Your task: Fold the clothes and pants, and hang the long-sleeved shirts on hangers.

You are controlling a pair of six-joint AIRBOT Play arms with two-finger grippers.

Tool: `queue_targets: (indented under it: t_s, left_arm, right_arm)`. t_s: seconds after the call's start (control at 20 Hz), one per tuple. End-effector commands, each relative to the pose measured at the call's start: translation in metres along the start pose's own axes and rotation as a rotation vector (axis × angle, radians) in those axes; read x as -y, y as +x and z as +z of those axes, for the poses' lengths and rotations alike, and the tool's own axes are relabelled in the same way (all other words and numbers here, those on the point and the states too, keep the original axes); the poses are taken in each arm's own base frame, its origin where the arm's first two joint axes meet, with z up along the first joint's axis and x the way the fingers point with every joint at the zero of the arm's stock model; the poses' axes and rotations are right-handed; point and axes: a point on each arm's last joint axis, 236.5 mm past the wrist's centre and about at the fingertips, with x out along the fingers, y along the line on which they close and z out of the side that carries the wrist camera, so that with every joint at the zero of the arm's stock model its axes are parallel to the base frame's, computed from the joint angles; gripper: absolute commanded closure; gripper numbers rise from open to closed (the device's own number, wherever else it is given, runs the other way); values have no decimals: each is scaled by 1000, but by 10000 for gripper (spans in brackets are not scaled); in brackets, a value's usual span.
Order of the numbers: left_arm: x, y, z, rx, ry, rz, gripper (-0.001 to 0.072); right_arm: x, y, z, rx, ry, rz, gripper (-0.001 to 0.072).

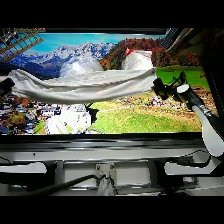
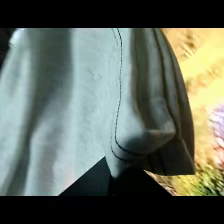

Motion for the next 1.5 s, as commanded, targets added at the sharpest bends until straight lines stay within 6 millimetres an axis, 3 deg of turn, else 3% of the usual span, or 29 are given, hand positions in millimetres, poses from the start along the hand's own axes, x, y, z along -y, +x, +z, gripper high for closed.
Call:
queue_targets:
  t_s: [0.0, 0.15, 0.25, 0.4, 0.55, 0.7, 0.85, 1.15, 1.3, 1.45]
  left_arm:
    - [9, -33, 59, 156, 44, -6, 683]
    - [17, -72, 105, 282, 50, -18, 684]
    - [14, -80, 105, 278, 46, -14, 684]
    - [-2, -67, 73, 171, 63, 37, 685]
    - [-33, -54, 14, 34, 73, 147, 685]
    - [-72, -57, -40, -50, 91, 262, 685]
    - [-112, -64, -87, -117, 40, 327, 684]
    - [-157, -62, -168, -212, -37, 372, 684]
    - [-163, -52, -185, -213, -8, 364, 684]
    - [-162, -45, -170, -133, 4, 355, 682]
  right_arm:
    - [-52, -29, 44, 62, -96, 76, 677]
    - [-102, -65, 85, 138, -172, 150, 678]
    - [-109, -79, 92, 128, -205, 147, 678]
    - [-71, -78, 64, -13, -287, 13, 679]
    - [-21, -85, 34, -120, -369, -157, 680]
    - [16, -107, 14, -128, -404, -251, 679]
    - [53, -124, -22, -174, -426, -317, 680]
    - [116, -143, -95, -247, -420, -388, 680]
    - [134, -148, -119, -282, -408, -401, 680]
    - [147, -149, -136, -336, -392, -420, 679]
